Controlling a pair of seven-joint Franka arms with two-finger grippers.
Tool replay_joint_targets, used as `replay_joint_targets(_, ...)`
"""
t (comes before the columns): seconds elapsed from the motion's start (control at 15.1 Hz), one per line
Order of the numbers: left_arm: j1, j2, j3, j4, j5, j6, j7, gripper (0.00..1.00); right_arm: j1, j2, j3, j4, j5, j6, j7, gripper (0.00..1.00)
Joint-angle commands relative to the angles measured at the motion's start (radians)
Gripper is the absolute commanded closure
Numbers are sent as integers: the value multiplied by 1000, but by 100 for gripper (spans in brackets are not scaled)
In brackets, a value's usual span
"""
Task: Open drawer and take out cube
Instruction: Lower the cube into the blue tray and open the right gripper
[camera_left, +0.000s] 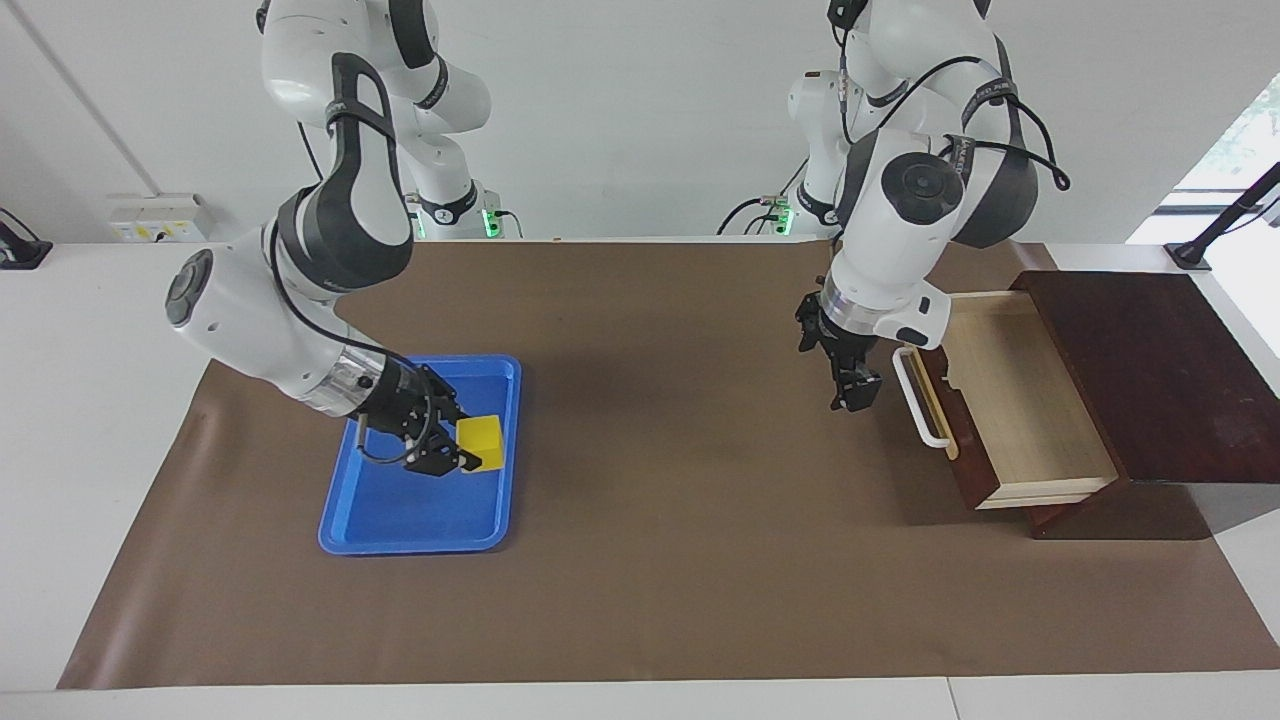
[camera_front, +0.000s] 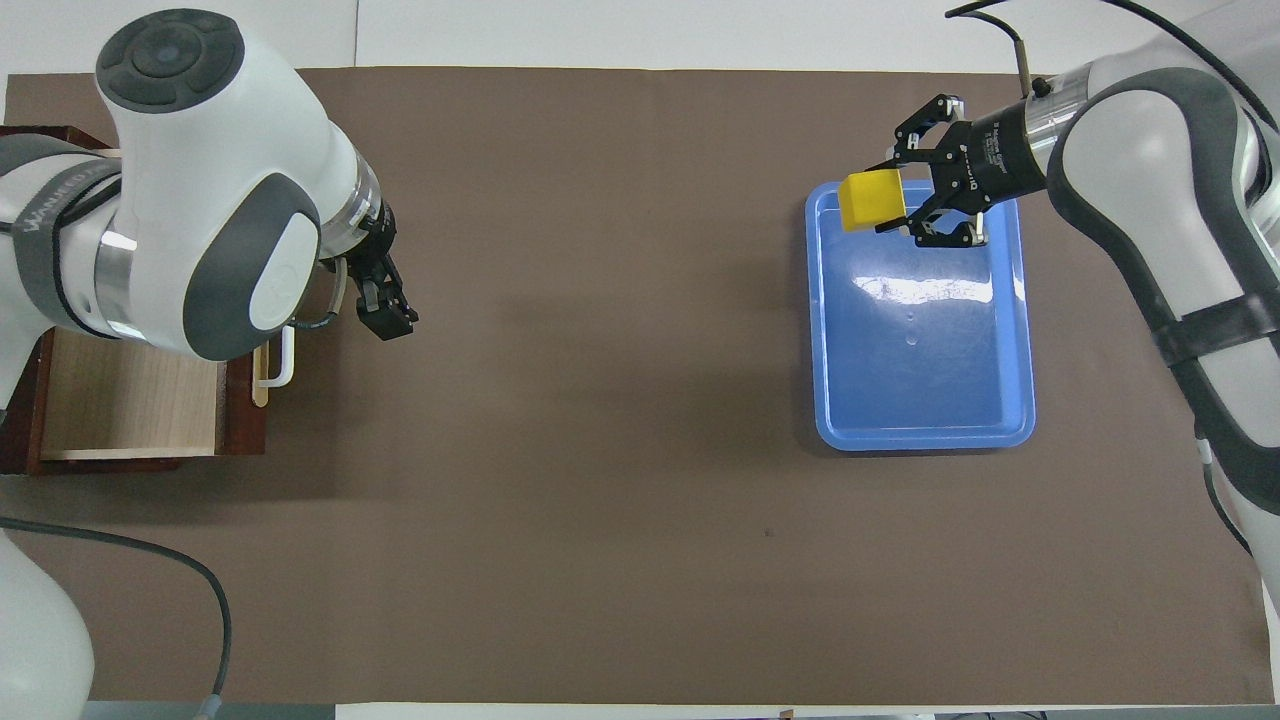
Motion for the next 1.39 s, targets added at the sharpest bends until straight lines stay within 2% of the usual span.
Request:
replay_joint_targets(0.0,47,-60,-8,-95,5,16,44,0,-85,-63,10,-165,78,24,-23,100)
replay_joint_targets(0.2,51,-77,-6,-144,5,58,56,0,-122,-60,10,-232,83,41,-75,100)
replay_joint_targets(0.46,67,-102,-5,-205,8,93,87,0,-134,-20,9,-258,83,107,-103,100)
replay_joint_targets(0.93,115,-123,-5,-255,12,96,162,0,-151,-24,9,-384,85,210,-179,100)
replay_joint_targets(1.33,158,-128,-5,-268,15,122,222,0,-153,-37,10,-432,91,215,-205,100)
